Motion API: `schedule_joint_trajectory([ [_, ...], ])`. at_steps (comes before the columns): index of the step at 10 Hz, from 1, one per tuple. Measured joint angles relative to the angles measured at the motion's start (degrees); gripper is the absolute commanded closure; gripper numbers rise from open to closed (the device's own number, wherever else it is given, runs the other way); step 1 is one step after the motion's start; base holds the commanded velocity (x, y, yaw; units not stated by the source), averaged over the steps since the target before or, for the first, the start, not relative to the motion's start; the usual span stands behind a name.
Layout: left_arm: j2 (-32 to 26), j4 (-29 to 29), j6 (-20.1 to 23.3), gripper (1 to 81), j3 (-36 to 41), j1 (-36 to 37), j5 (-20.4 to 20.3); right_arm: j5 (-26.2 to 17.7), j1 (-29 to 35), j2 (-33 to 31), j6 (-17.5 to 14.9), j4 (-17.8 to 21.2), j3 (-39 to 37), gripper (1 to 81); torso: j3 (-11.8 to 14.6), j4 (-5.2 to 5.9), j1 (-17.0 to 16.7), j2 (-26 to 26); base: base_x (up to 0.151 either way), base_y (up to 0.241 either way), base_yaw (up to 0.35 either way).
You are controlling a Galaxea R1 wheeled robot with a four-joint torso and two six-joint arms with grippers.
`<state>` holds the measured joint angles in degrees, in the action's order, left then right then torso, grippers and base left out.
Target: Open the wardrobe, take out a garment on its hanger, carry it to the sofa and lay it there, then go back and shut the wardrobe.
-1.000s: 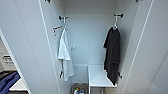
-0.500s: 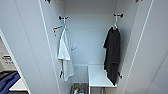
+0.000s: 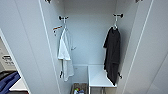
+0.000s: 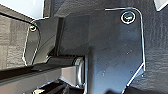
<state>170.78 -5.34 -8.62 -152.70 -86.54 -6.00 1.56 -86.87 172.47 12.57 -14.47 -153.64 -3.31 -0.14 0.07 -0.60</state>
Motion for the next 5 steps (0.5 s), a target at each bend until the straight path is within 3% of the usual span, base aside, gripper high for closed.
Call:
schedule_joint_trajectory([
  [4, 0.0, -0.1, 0.0, 1.0, 0.0, 0.0, 0.0, 0.0, 0.0, 0.2, 0.0, 0.0, 0.0, 1.0, 0.0, 0.0, 0.0, 0.0, 0.0, 0.0, 0.0],
  [5, 0.0, -0.1, 0.0, 1.0, 0.0, 0.0, 0.0, 0.0, 0.0, 0.2, 0.0, 0.0, 0.0, 1.0, 0.0, 0.0, 0.0, 0.0, 0.064, 0.0, 0.0],
])
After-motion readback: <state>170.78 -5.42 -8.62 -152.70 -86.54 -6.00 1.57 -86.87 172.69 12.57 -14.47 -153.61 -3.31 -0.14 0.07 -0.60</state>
